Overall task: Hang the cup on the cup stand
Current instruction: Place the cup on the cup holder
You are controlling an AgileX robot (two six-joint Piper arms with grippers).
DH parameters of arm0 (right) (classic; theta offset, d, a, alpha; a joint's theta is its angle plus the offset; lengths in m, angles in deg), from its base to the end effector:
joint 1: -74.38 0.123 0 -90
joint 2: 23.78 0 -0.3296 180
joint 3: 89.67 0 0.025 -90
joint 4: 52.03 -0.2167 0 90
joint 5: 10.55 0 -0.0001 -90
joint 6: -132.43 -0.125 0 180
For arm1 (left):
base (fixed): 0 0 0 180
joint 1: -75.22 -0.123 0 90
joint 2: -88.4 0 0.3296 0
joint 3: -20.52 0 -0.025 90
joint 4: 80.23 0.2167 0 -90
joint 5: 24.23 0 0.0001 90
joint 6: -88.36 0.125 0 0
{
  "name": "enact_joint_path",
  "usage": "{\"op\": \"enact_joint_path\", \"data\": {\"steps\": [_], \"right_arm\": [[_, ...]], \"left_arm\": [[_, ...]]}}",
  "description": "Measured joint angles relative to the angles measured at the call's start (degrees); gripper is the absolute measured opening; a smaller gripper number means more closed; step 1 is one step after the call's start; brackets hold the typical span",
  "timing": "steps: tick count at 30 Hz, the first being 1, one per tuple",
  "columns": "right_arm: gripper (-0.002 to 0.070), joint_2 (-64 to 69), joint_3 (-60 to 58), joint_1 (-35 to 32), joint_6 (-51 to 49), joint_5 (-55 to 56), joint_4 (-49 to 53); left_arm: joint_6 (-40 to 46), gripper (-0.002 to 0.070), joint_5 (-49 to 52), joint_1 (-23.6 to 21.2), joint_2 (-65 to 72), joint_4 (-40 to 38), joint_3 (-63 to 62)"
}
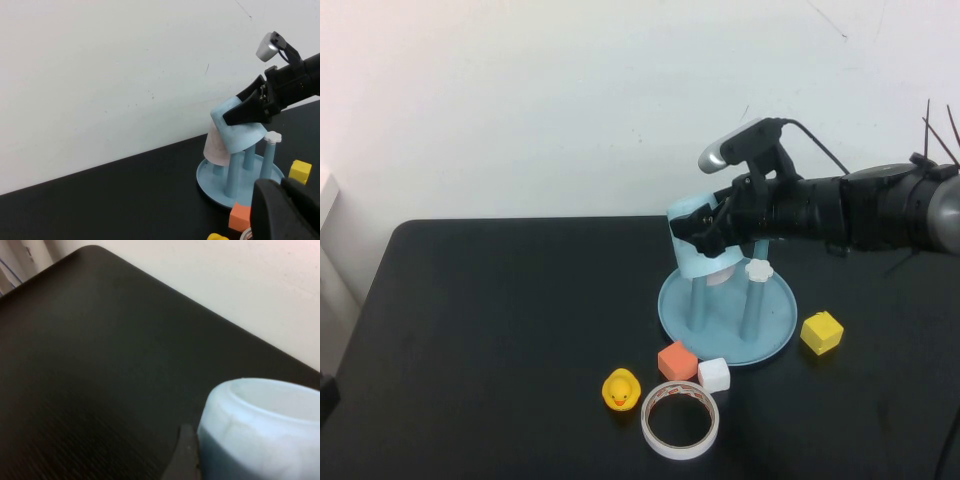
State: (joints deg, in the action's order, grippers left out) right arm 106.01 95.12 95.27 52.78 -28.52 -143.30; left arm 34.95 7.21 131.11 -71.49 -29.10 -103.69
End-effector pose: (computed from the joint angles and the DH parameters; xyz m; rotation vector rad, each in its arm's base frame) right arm 0.4540 0.2146 0.2050 -0.7338 2.0496 0.4590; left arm 0.0465 0.0219 0.2996 0.4090 1.6525 -0.4680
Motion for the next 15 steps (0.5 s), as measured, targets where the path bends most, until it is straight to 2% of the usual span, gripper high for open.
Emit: {"op": "enact_joint_path", "data": {"steps": [6,15], "right_arm": [[0.0673,0.0,0.0,0.0,-4.71,0.0,0.0],[0.0692,0.0,0.0,0.0,-6.97,-1.28,1.22]], "left_arm": [[0.13,0.0,0.0,0.0,0.0,0.0,0.0],[0.26,0.0,0.08,0.0,0.0,0.0,0.0]]}}
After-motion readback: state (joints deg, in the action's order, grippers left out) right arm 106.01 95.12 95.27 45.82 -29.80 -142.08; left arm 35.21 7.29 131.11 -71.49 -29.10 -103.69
